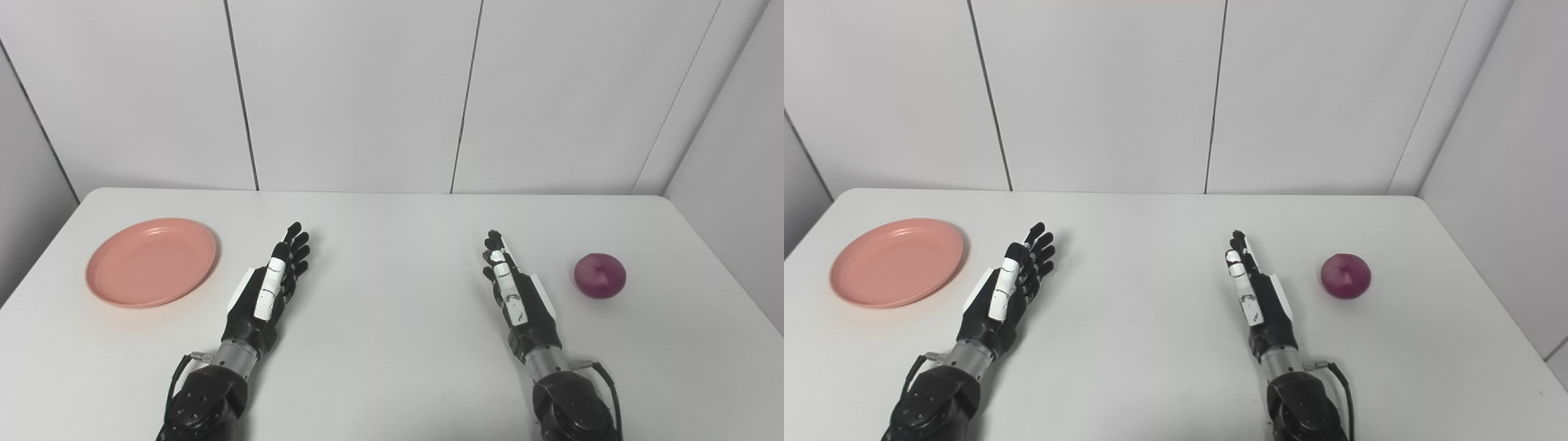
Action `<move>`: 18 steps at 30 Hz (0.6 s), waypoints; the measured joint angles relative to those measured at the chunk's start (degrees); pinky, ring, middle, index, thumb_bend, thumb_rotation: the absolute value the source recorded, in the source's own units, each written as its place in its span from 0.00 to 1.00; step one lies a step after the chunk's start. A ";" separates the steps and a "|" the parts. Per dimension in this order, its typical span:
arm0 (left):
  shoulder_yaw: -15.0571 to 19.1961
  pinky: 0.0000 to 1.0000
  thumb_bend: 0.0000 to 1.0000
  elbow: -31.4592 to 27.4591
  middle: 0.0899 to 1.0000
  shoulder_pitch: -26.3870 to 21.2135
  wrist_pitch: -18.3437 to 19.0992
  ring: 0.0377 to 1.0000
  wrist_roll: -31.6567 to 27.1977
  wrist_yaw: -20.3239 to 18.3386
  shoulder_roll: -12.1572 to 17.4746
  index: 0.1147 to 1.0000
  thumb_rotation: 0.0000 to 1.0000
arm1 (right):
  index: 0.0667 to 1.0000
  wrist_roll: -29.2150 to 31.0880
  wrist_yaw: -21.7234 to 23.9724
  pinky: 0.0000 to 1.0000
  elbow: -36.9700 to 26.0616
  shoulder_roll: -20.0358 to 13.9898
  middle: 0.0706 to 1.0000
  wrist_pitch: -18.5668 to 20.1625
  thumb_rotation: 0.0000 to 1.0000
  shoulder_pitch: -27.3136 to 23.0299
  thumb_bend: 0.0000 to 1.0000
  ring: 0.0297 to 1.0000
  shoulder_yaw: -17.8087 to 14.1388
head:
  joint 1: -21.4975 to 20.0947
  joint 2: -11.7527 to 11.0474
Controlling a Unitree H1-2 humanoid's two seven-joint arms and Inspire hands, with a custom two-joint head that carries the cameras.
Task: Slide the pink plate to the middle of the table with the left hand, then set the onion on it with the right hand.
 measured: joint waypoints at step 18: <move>-0.20 1.00 0.75 0.39 1.00 0.09 -0.24 1.00 1.10 2.37 -2.39 1.00 1.00 | 1.00 0.75 0.26 1.00 0.91 -0.30 1.00 -0.21 1.00 0.04 0.63 1.00 -0.89 | 10.10 -3.16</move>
